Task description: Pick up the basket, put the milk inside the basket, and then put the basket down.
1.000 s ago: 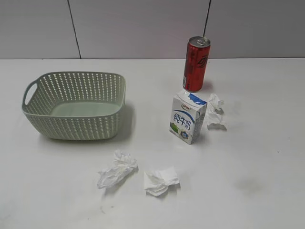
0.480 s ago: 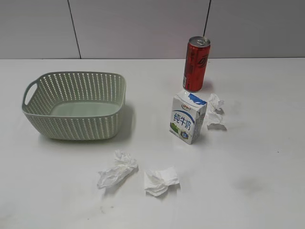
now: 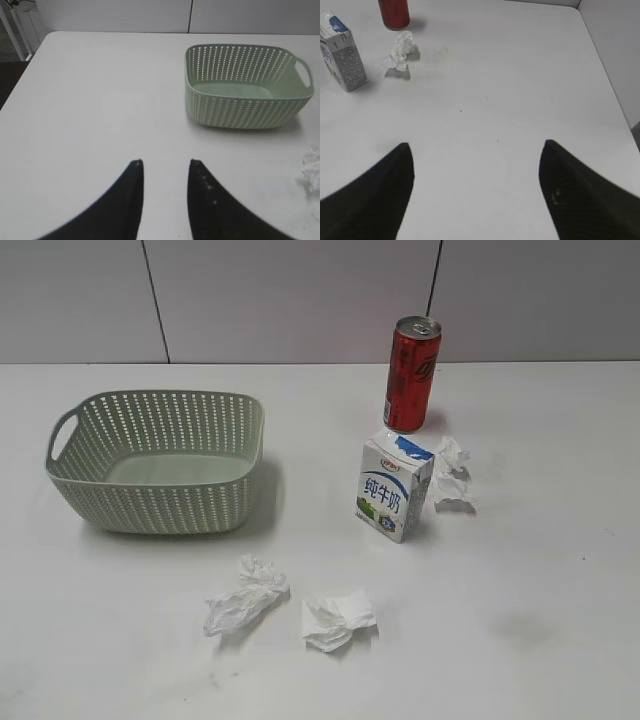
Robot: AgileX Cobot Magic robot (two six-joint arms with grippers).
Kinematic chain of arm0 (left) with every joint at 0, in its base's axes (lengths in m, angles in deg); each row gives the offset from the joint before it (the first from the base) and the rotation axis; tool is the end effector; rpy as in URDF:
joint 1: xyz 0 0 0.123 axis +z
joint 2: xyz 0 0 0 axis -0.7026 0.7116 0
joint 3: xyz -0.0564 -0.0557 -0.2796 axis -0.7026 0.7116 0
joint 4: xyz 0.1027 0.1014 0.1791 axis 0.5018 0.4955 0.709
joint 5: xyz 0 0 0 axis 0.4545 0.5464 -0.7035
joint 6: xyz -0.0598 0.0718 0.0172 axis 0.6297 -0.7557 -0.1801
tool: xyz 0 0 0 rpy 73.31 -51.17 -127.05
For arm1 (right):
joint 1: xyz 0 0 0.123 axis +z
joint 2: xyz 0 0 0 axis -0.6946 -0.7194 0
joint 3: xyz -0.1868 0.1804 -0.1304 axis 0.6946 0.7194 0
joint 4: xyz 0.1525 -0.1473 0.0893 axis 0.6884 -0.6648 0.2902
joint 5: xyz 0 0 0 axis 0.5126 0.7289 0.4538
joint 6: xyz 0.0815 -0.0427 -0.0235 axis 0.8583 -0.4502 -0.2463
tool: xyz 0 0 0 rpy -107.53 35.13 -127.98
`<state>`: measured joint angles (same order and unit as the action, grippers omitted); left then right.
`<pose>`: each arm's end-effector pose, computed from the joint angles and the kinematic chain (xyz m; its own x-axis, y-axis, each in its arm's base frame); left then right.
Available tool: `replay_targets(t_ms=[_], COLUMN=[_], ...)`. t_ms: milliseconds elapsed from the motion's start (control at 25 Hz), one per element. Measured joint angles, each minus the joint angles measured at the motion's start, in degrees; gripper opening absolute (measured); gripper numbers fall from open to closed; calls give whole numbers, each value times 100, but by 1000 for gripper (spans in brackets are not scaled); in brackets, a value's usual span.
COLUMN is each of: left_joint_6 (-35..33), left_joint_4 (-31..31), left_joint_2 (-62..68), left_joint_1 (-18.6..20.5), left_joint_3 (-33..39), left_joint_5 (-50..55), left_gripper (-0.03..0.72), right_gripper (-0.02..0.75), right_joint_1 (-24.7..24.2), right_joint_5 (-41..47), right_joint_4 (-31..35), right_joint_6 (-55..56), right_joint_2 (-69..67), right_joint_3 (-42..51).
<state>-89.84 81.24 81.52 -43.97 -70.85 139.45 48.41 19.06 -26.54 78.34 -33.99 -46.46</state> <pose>-0.0277 -0.0072 0.2684 -0.4271 0.0676 -0.9017 0.0848 0.9958 0.0345 -0.0145 0.0012 0.2532 -0.4136 -0.0690 -0.9078 -0.1150 0.9931 -0.0231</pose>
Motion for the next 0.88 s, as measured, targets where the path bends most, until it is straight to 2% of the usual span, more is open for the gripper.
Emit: replay_targets(t_ms=[120,200,280,400,480,760,880], left_joint_6=[0,0,0,0,0,0,0], left_joint_4=[-6,-6,-12,-18,-12,-10,-17], left_joint_2=[75,310,600,1080,1536,3504,4486], left_joint_1=[0,0,0,0,0,0,0], left_joint_3=[0,-16,-74,-128,-128,-140,-356], left_joint_5=[0,-24,-237,-1109,-1823,-3963,-4166], left_gripper=[240,279,376,574,637,646,646], right_gripper=[592,592,592,592,592,592,592], right_joint_1=[0,0,0,0,0,0,0], right_joint_5=[0,0,0,0,0,0,0], right_joint_4=[0,0,0,0,0,0,0], right_joint_6=[0,0,0,0,0,0,0], right_joint_2=[0,0,0,0,0,0,0], right_joint_3=[0,0,0,0,0,0,0])
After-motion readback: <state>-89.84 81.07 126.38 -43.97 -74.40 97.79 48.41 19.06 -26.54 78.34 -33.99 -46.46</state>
